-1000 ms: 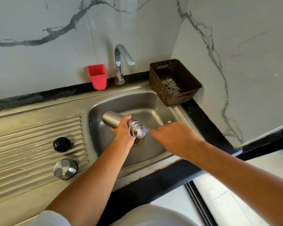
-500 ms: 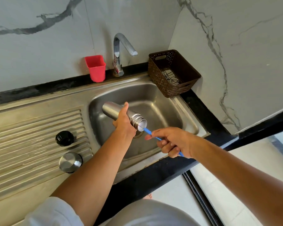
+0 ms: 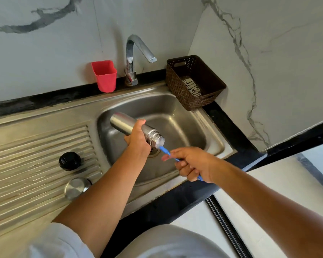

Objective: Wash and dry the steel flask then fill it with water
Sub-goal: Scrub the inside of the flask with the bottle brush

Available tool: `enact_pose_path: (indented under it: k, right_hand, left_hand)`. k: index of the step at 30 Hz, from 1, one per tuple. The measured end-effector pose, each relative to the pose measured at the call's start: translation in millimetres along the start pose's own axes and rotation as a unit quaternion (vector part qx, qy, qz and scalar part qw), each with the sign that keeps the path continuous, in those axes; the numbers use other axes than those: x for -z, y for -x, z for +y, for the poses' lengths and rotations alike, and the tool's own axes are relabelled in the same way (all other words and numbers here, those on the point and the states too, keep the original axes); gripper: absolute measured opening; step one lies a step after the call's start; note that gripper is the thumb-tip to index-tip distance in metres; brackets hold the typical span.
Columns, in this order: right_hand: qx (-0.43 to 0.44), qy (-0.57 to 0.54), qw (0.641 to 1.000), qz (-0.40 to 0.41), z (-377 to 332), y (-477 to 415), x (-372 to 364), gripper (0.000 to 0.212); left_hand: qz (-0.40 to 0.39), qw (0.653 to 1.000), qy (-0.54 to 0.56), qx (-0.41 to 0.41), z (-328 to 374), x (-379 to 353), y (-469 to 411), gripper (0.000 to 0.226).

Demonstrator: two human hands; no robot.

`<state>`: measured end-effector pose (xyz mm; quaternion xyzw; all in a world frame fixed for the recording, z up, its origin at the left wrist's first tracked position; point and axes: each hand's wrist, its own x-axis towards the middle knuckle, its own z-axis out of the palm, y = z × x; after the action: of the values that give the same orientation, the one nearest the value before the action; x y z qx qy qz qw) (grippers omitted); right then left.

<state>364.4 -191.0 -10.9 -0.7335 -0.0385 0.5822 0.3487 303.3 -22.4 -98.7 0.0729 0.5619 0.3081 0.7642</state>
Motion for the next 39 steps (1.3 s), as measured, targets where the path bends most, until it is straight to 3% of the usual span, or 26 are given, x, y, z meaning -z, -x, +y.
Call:
enact_pose_path:
  k: [2, 3, 4, 6, 8, 10, 11, 12, 14, 15, 16, 18, 20, 21, 22, 25, 27, 28, 29, 31, 32, 33, 34, 36, 38, 39]
  right_hand:
    - [0.004, 0.007, 0.999, -0.036, -9, 4, 10, 0.028]
    - [0.066, 0.121, 0.990, -0.012, -11, 3, 15, 0.026]
    - [0.148, 0.298, 0.942, 0.041, -14, 3, 18, 0.023]
    - [0.259, 0.620, 0.720, 0.173, -17, -1, 23, 0.021]
    - [0.288, 0.738, 0.529, 0.302, -20, 0, 18, 0.028]
    - [0.283, 0.766, 0.476, 0.325, -16, 4, 7, 0.033]
    - [0.279, 0.757, 0.505, 0.307, -9, 3, 1, 0.032]
    - [0.278, 0.708, 0.588, 0.275, -1, 2, -4, 0.027]
    - [0.219, 0.431, 0.863, 0.144, 7, -4, -9, 0.024]
    - [0.142, 0.236, 0.959, 0.071, 7, -8, -6, 0.027]
    - [0.063, 0.087, 0.994, 0.014, 5, -9, -3, 0.029]
    - [0.010, 0.018, 0.999, -0.044, 2, -4, 9, 0.032]
    - [0.090, 0.154, 0.983, -0.036, 2, -5, 20, 0.029]
    - [0.168, 0.288, 0.943, 0.005, 1, -5, 26, 0.026]
    - [0.241, 0.441, 0.862, 0.067, -2, -4, 30, 0.023]
    - [0.348, 0.722, 0.515, 0.304, -6, -6, 29, 0.021]
    - [0.341, 0.754, 0.452, 0.333, -4, -3, 19, 0.031]
    - [0.323, 0.758, 0.476, 0.307, 2, -4, 13, 0.031]
    - [0.304, 0.728, 0.550, 0.273, 9, -4, 7, 0.026]
    - [0.241, 0.486, 0.826, 0.154, 17, -4, -2, 0.019]
    - [0.177, 0.291, 0.937, 0.082, 17, -6, -4, 0.025]
    - [0.097, 0.125, 0.987, 0.020, 16, -5, -4, 0.030]
    - [0.045, 0.019, 0.999, -0.021, 13, -1, -4, 0.032]
    - [0.034, 0.005, 0.998, -0.051, 6, 5, 4, 0.032]
    - [0.145, 0.209, 0.967, -0.002, 3, 5, 14, 0.024]
    - [0.219, 0.387, 0.893, 0.061, 1, 5, 19, 0.019]
  left_hand:
    - [-0.021, 1.000, 0.003, 0.010, 1, 1, 1, 0.085]
    - [-0.024, 1.000, 0.004, 0.008, 2, 1, 0, 0.082]
    - [-0.021, 1.000, 0.004, 0.007, 3, 1, -1, 0.081]
    - [-0.004, 1.000, -0.002, 0.012, 4, -1, 0, 0.083]
    - [0.010, 1.000, 0.009, 0.023, 6, -3, 2, 0.087]
    - [0.014, 0.999, 0.019, 0.028, 10, -4, 1, 0.087]
    - [0.010, 1.000, 0.011, 0.022, 10, -3, -2, 0.087]
    - [0.006, 1.000, -0.001, 0.012, 10, -2, -3, 0.087]
    - [-0.003, 0.999, -0.033, -0.004, 10, 3, 0, 0.081]
    - [-0.006, 0.999, -0.046, -0.003, 9, 4, -1, 0.079]
    - [-0.008, 0.999, -0.051, 0.005, 9, 5, -2, 0.077]
    - [-0.017, 0.998, -0.048, 0.027, 7, 5, -3, 0.077]
    - [-0.023, 0.999, -0.044, 0.023, 5, 4, -2, 0.074]
    - [-0.018, 0.999, -0.037, 0.022, 4, 4, -1, 0.074]
    - [-0.008, 0.999, -0.028, 0.026, 3, 3, 1, 0.077]
    - [-0.002, 0.998, -0.004, 0.060, 0, 1, -7, 0.099]
    - [0.005, 0.998, 0.000, 0.068, -12, 0, -42, 0.116]
    - [0.008, 0.998, -0.006, 0.063, -10, 0, -42, 0.118]
    - [0.007, 0.998, -0.018, 0.058, -5, 0, -29, 0.114]
    - [0.008, 0.999, -0.026, 0.038, 7, 1, 2, 0.091]
    - [0.011, 0.999, -0.023, 0.030, 9, 1, 6, 0.081]
    - [0.009, 0.999, -0.024, 0.024, 8, 1, 5, 0.077]
    - [0.004, 0.999, -0.024, 0.026, 7, 1, 3, 0.076]
    - [-0.007, 0.999, -0.025, 0.030, 8, 0, 2, 0.077]
    - [-0.010, 0.999, -0.032, 0.025, 8, -2, 3, 0.075]
    - [-0.006, 0.999, -0.036, 0.024, 8, -2, 3, 0.074]
